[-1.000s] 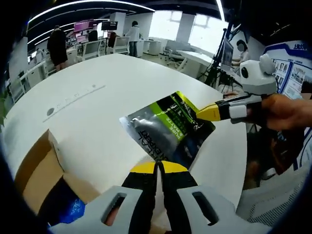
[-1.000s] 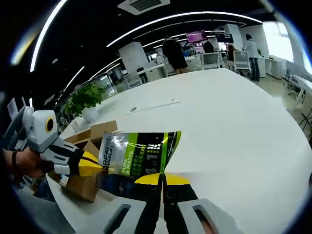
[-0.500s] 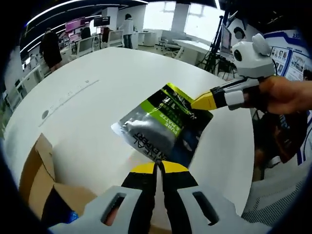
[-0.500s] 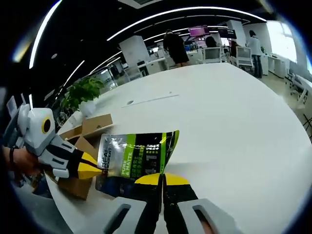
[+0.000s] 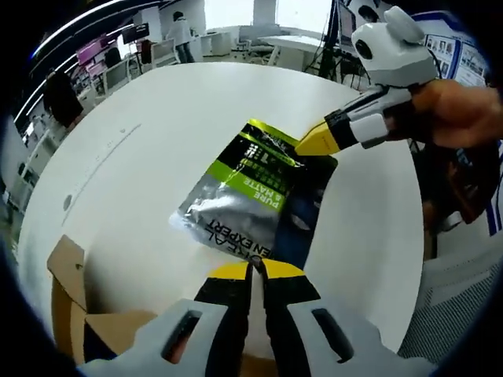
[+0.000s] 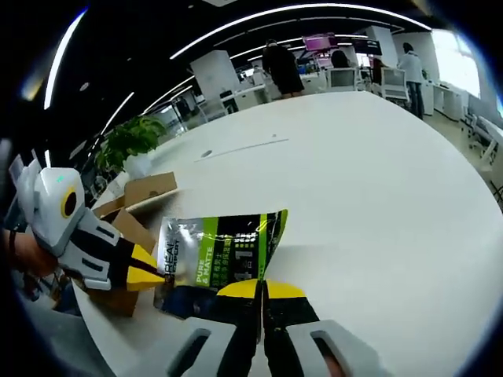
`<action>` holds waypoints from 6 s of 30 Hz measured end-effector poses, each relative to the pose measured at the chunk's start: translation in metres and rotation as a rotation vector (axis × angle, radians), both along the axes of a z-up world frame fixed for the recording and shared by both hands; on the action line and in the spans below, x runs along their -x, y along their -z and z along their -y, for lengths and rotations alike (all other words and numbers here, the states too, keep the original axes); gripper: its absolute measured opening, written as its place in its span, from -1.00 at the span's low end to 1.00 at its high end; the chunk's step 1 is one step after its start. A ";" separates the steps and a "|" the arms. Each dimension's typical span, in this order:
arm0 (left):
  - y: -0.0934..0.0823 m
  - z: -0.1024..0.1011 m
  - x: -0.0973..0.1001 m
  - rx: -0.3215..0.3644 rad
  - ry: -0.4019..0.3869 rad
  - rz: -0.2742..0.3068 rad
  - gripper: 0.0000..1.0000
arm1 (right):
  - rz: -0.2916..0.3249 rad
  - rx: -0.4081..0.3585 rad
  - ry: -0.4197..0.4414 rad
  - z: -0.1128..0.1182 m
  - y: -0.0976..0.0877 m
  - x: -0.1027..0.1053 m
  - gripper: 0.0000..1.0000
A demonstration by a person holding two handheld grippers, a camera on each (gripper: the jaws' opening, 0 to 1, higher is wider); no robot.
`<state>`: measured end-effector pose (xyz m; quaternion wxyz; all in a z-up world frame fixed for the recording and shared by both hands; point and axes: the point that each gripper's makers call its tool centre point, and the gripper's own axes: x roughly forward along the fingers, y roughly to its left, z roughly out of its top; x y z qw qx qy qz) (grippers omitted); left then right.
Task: Operate the shoe box by opening the lid, removing the specified soft item, and placing it in the target area until the item is outside and the box remains undamaged.
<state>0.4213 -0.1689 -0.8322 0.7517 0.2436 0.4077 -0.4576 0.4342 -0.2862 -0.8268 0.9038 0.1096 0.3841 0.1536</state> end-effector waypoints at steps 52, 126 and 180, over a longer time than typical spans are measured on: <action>-0.087 -0.121 0.024 0.363 -0.359 0.105 -0.65 | 0.013 -0.001 0.035 -0.044 -0.025 0.053 -0.83; -0.080 -0.356 0.062 0.439 -0.839 0.151 -0.57 | -0.018 -0.097 -0.440 -0.347 -0.034 0.020 -0.52; -0.030 -0.281 0.031 0.369 -0.744 -0.107 -0.43 | 0.094 -0.015 -0.366 -0.259 -0.057 0.018 -1.00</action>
